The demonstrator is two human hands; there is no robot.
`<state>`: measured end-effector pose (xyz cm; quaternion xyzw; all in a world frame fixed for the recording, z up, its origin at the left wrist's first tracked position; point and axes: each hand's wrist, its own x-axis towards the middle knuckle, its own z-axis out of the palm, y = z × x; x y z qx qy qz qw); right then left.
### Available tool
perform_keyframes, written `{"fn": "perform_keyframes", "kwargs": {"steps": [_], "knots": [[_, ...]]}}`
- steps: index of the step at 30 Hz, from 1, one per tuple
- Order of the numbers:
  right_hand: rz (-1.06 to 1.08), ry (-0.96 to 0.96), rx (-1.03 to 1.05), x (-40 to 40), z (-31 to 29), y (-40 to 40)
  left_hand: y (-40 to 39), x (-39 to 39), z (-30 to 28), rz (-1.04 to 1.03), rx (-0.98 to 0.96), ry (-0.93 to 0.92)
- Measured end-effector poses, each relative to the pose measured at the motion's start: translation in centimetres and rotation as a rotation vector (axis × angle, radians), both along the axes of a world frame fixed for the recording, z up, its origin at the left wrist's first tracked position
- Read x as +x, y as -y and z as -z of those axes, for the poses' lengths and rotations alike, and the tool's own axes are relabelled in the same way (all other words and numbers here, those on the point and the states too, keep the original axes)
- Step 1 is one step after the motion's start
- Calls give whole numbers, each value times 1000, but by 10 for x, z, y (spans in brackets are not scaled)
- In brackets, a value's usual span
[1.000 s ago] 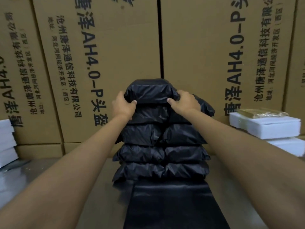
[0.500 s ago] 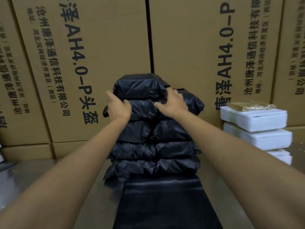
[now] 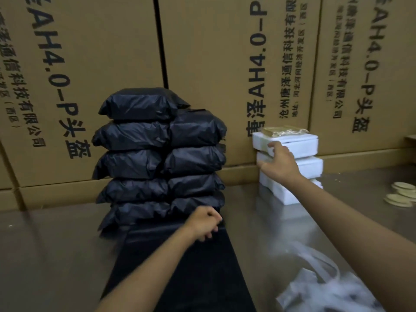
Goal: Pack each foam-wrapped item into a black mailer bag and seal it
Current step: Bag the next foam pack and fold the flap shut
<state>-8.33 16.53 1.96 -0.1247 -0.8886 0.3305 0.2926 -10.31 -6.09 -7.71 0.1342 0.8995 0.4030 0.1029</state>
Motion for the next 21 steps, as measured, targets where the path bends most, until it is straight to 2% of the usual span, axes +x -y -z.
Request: {"fn": "perform_keyframes", "kwargs": {"steps": [3, 6, 10, 12, 14, 16, 21], "knots": [[29, 28, 12, 4, 14, -20, -47, 8, 18, 110, -6, 55], [54, 36, -29, 2, 23, -40, -84, 10, 30, 257, -130, 16], [78, 29, -502, -5, 26, -64, -109, -1, 66, 318, -529, -107], [36, 21, -748, -10, 25, -75, -119, -8, 83, 264, -613, -157], [-23, 33, -954, -16, 21, -84, -129, -16, 93, 210, -619, -213], [-50, 13, -1061, -27, 17, -92, -135, -21, 99, 164, -591, -275], [12, -45, -1127, -54, 5, -102, -137, -24, 101, 121, -518, -297]]}}
